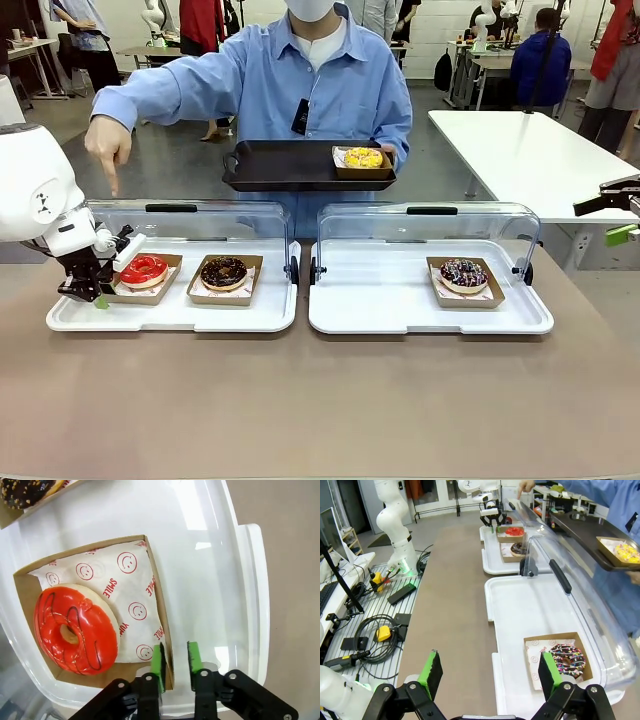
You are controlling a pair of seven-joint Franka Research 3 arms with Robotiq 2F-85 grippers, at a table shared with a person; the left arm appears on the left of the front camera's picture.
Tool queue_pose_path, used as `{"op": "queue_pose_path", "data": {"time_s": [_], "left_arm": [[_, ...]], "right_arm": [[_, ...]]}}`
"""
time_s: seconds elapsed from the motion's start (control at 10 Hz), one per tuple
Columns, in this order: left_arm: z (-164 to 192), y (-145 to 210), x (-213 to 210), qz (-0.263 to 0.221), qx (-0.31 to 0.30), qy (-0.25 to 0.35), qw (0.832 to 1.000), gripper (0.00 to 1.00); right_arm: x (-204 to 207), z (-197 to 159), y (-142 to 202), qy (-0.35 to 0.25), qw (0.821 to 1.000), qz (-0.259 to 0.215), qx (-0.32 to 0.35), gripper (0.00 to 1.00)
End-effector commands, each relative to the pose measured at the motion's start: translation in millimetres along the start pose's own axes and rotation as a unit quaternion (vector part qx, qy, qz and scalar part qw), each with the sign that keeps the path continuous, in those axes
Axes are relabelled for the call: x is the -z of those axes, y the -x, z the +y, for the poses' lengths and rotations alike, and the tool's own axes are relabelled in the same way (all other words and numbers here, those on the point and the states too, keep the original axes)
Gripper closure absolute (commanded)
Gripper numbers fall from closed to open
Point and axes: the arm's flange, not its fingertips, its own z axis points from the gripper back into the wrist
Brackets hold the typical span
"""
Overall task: Provide the desired donut to the person.
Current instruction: Pick up and lift the Paper togo box containing the Donut pointed at by the person.
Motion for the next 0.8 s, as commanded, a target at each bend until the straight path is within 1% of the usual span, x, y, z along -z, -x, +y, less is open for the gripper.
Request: {"op": "queue_pose_path", "data": {"time_s": [0.0, 0.4, 0.5, 0.6, 0.7], "left_arm": [[-1.0, 4.0, -2.8, -0.007, 0.008, -0.009, 1.000, 1.00], [-8.9, -1.4, -12.7, 0.007, 0.025, -0.006, 1.000, 1.00], [-14.6, -6.4, -23.1, 0.020, 0.024, -0.002, 1.000, 1.00], [-26.3, -14.7, -45.7, 0.030, 0.031, 0.012, 0.999, 1.00], [-45.2, -25.8, -78.9, 0.044, 0.009, 0.032, 0.998, 1.00]], "right_arm": [[1.4, 0.0, 0.2, 0.000, 1.000, 0.000, 0.002, 0.00], [1.4, 0.0, 0.2, 0.000, 1.000, 0.000, 0.002, 0.00], [1.4, 0.0, 0.2, 0.000, 1.000, 0.000, 0.002, 0.00], [1.4, 0.0, 0.2, 0.000, 1.000, 0.000, 0.002, 0.00], [1.4, 0.0, 0.2, 0.000, 1.000, 0.000, 0.002, 0.00]]}}
